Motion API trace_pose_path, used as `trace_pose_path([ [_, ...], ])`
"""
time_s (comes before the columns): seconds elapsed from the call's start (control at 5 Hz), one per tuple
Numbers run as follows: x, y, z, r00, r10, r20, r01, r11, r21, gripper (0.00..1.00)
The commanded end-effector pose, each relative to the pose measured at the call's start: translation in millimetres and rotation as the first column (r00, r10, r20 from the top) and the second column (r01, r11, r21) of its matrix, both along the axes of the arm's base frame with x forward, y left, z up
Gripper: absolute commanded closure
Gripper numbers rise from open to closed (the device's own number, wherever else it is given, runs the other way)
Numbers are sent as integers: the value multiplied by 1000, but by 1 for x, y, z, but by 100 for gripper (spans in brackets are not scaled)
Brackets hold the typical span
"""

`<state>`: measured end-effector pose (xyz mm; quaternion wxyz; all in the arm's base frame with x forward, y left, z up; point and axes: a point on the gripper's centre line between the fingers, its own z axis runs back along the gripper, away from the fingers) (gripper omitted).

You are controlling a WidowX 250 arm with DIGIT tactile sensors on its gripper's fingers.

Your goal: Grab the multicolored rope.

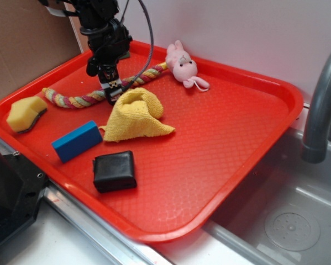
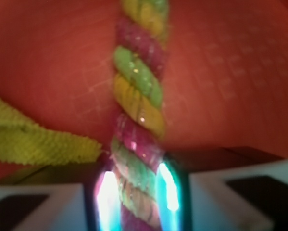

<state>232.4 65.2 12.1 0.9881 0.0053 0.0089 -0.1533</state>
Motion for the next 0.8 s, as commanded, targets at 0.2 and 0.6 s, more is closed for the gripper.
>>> trace_pose_path([
  [0.2, -38, 3, 111, 949, 291, 120, -290, 957, -30, 100],
  [0.6, -33, -29, 209, 932, 301, 200, -292, 953, -76, 100],
])
